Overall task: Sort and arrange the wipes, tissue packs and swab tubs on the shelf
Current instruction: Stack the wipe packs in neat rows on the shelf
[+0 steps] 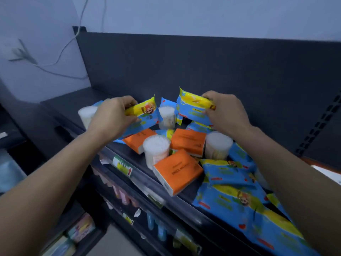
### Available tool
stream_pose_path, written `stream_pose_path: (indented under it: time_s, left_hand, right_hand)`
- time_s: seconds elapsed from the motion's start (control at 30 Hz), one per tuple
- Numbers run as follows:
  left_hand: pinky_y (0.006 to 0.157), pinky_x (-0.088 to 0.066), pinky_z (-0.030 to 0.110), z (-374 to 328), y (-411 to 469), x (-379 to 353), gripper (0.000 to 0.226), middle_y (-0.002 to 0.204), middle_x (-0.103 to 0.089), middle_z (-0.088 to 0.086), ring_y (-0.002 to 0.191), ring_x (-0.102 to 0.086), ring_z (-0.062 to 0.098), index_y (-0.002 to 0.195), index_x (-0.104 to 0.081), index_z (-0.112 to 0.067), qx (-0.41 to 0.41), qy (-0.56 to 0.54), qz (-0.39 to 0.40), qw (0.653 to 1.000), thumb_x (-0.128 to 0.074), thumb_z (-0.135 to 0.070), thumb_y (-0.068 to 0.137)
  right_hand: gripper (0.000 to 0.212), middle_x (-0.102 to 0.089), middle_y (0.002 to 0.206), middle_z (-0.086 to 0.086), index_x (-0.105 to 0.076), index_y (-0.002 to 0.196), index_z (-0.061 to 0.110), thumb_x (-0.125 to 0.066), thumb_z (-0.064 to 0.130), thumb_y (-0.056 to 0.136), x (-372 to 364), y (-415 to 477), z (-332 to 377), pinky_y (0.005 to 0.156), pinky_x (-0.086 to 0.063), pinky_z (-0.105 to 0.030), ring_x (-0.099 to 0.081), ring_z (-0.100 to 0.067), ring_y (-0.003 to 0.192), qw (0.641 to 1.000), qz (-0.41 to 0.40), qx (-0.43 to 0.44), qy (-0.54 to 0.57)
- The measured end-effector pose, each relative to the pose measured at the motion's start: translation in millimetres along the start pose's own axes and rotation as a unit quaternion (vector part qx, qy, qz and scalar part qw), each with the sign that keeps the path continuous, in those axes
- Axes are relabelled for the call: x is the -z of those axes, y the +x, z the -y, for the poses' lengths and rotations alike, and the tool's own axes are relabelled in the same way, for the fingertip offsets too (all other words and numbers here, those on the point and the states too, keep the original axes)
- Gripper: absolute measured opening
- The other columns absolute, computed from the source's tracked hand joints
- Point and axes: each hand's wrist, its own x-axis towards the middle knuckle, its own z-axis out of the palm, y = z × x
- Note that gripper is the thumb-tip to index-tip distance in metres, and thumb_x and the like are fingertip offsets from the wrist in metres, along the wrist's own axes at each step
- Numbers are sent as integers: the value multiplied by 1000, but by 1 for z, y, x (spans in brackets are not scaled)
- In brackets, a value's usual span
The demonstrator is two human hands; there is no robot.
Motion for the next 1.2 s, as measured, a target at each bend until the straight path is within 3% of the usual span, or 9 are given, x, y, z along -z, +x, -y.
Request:
stream_pose_path:
  time_s: [0.1, 0.27, 0.4, 0.57, 0.8, 1.0, 1.2]
  left_hand:
    - [54, -35, 30, 20, 30, -6, 23, 77, -60, 3, 74, -53, 23, 95, -61, -19, -5, 4, 8, 1000, -73, -18, 75]
    - [67, -42, 35, 68, 89, -30, 23, 78, -63, 5, 77, -57, 29, 94, -62, -18, -50, -4, 32, 998, -73, -17, 74]
    - [66, -44, 35, 106, 135, -51, 22, 74, -61, 2, 75, -56, 28, 90, -61, -25, -92, -10, 85, 992, -73, -20, 72]
    - [74, -47, 39, 137, 185, -72, 25, 84, -61, 1, 85, -57, 28, 95, -61, -24, -154, 4, 154, 976, -72, -19, 73]
    - [72, -48, 37, 156, 224, -110, 27, 88, -61, -2, 84, -56, 21, 99, -61, -26, -211, 26, 261, 942, -72, -17, 75]
    - [69, -45, 32, 163, 241, -132, 28, 87, -59, -3, 81, -54, 19, 99, -62, -26, -201, 41, 285, 936, -72, -16, 75]
    - [65, -40, 28, 167, 253, -149, 29, 89, -57, -1, 79, -53, 17, 105, -61, -21, -197, 41, 332, 922, -71, -15, 78]
  right_hand:
    - [30, -67, 98, -5, -57, 114, 24, -58, 16, 86, -11, 19, 1, 76, -48, -39, -59, -31, 92, 1000, -2, -11, -20]
    - [38, -66, 106, -8, -55, 123, 24, -56, 15, 87, -35, 49, 11, 80, -48, -41, -58, -32, 98, 997, -5, -56, -44]
    - [39, -66, 107, -9, -55, 122, 25, -56, 14, 84, -64, 74, 27, 82, -48, -41, -58, -34, 100, 992, -26, -102, -67]
    - [37, -66, 106, -11, -56, 120, 24, -58, 13, 84, -90, 100, 44, 81, -48, -41, -58, -36, 101, 982, -37, -158, -100]
    - [38, -65, 109, -12, -54, 123, 24, -59, 16, 86, -110, 123, 36, 83, -48, -42, -57, -36, 102, 970, -25, -205, -131]
    - [40, -63, 115, -13, -53, 125, 25, -57, 16, 87, -132, 145, 14, 84, -47, -40, -56, -37, 106, 970, 11, -208, -128]
    - [38, -66, 107, -12, -58, 115, 29, -59, 13, 80, -159, 161, 2, 81, -49, -39, -58, -36, 100, 972, 71, -211, -81]
